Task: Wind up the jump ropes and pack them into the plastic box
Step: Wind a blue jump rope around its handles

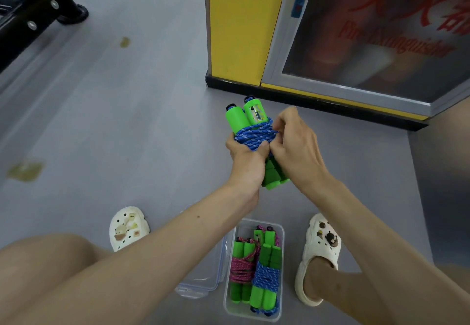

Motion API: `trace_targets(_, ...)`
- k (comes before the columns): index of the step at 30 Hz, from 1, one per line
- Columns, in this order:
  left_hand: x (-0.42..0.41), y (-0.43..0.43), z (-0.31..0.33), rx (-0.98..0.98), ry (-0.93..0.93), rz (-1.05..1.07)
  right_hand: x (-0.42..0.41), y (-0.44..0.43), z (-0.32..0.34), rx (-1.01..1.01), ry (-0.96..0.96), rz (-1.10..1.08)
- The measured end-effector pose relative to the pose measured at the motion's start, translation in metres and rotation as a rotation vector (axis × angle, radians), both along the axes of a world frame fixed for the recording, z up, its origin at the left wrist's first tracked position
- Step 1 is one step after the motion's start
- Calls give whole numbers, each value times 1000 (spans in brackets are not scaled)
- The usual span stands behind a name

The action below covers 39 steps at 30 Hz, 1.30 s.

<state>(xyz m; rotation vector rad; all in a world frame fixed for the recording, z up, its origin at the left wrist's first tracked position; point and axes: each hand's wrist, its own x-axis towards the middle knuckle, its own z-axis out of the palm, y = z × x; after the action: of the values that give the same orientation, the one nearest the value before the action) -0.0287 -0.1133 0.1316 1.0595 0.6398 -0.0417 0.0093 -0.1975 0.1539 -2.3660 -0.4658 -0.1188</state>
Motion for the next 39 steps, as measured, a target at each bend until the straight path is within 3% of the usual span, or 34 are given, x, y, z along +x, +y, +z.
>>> trace_targets(15, -6, -8, 3, 176, -33, -88, 1, -5, -1, 33, 11, -36)
trace_targets(21, -1, -2, 3, 231, -28, -18, -3, 0, -3, 148, 60, -210)
trace_targets(33, -2, 6, 3, 96, 3, -53, 7, -8, 0, 281, 350, -222)
trace_targets(39, -3, 19, 16, 28, -34, -142, 1, -13, 3, 411, 252, -207)
